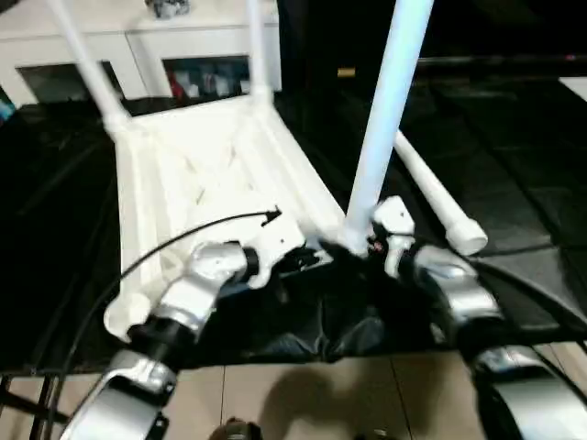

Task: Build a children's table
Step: Rotate leg to tighten

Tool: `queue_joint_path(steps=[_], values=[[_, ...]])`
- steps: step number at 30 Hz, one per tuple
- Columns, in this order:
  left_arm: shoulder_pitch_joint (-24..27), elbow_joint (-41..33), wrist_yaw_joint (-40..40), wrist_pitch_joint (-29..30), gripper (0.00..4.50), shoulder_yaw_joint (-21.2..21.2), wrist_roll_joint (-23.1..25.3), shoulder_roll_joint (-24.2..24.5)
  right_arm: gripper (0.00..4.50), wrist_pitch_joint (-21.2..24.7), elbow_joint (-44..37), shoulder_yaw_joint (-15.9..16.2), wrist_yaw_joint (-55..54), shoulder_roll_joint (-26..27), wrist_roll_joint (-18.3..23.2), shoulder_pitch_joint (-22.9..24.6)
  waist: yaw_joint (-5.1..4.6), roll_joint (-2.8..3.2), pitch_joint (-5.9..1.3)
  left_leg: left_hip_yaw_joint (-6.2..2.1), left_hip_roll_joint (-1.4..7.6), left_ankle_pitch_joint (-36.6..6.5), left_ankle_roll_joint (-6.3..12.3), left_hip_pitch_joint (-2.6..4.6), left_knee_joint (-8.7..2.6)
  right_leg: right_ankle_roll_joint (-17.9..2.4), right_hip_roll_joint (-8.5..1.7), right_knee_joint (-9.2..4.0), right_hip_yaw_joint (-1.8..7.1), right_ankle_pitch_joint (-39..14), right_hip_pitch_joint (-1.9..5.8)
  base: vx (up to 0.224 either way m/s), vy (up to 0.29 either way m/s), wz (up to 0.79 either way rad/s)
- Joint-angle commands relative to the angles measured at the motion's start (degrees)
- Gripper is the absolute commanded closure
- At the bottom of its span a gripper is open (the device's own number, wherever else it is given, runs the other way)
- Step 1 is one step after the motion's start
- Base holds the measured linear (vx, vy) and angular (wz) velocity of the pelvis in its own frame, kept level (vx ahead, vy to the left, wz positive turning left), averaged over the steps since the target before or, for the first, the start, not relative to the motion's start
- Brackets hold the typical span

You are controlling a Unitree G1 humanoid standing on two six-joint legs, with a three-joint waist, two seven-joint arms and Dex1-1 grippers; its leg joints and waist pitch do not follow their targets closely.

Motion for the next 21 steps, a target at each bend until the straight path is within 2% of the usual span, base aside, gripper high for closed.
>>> queue_joint_path(steps=[1,7,10,11,13,15,19,20,21], values=[[-0.3,-3.0,-2.5,-2.4,4.50,-0.5,-1.7,0.4,0.04,2.3,-3.6,1.6,5.4,-0.7,1.3,1.0,0.03,-0.37,-4.17,-1.23,2.60,-18.9,3.18,1.78,-4.09,-13.9,-2.59,-4.37,1.52,-11.9,2.28,0.000,0.000,0.00],[0.3,-3.7,-6.2,-2.9,4.50,-1.1,-2.2,2.2,0.04,5.4,-7.9,3.3,11.9,-3.6,2.5,2.7,0.56,-0.45,-4.25,-1.22,2.68,-18.5,2.52,1.94,-4.05,-13.9,-2.69,-4.36,1.63,-12.3,2.12,0.000,0.000,0.00],[0.6,-3.8,-9.2,-3.7,4.50,-1.3,-2.8,3.3,0.04,8.4,-11.7,4.9,18.0,-6.1,3.6,4.2,0.75,-0.55,-4.25,-1.24,2.63,-17.7,2.82,1.86,-4.04,-13.8,-2.59,-4.21,1.62,-11.3,2.22,0.000,0.000,0.00],[0.6,-3.8,-9.8,-3.8,4.50,-1.3,-3.0,3.6,0.30,9.2,-12.5,5.3,19.3,-6.6,3.9,4.5,0.88,-0.61,-4.24,-1.19,2.68,-17.4,3.17,1.89,-3.99,-13.9,-2.64,-4.24,1.68,-10.9,2.20,0.000,0.000,0.00],[0.6,-3.5,-11.1,-4.2,4.50,-1.3,-3.3,4.3,0.38,10.9,-14.7,6.0,22.0,-7.6,4.6,5.4,1.03,-0.60,-4.22,-1.18,2.72,-17.5,3.26,1.84,-3.98,-13.9,-2.77,-4.28,1.70,-11.5,2.16,0.000,0.000,0.00],[0.6,-3.3,-12.2,-4.5,4.50,-1.4,-3.5,4.8,0.71,12.6,-17.2,6.3,23.3,-8.3,5.0,6.3,1.17,-0.61,-4.11,-1.20,2.73,-18.3,2.73,1.95,-4.09,-13.6,-2.75,-4.44,1.71,-13.4,2.01,0.000,0.000,0.00],[0.7,-3.2,-13.3,-4.6,4.50,-1.6,-3.5,5.4,0.88,13.7,-18.6,6.5,24.0,-8.7,5.3,6.8,1.14,-0.62,-4.03,-1.30,2.73,-19.6,1.67,2.00,-4.28,-12.8,-2.84,-4.61,1.76,-15.7,1.95,0.000,0.000,0.00],[0.8,-3.3,-13.6,-4.7,4.50,-1.6,-3.6,5.5,1.12,14.2,-19.1,6.6,24.2,-8.8,5.5,7.1,1.21,-0.65,-4.02,-1.31,2.75,-19.8,1.41,2.12,-4.29,-12.6,-2.84,-4.68,1.79,-16.2,1.90,0.000,0.000,0.00],[0.8,-3.3,-13.9,-4.7,4.50,-1.7,-3.7,5.7,1.12,14.6,-19.6,6.7,24.3,-9.0,5.7,7.3,1.19,-0.59,-4.02,-1.32,2.78,-19.8,1.24,2.14,-4.30,-12.6,-2.87,-4.71,1.82,-16.2,1.86,0.000,0.000,0.00]])
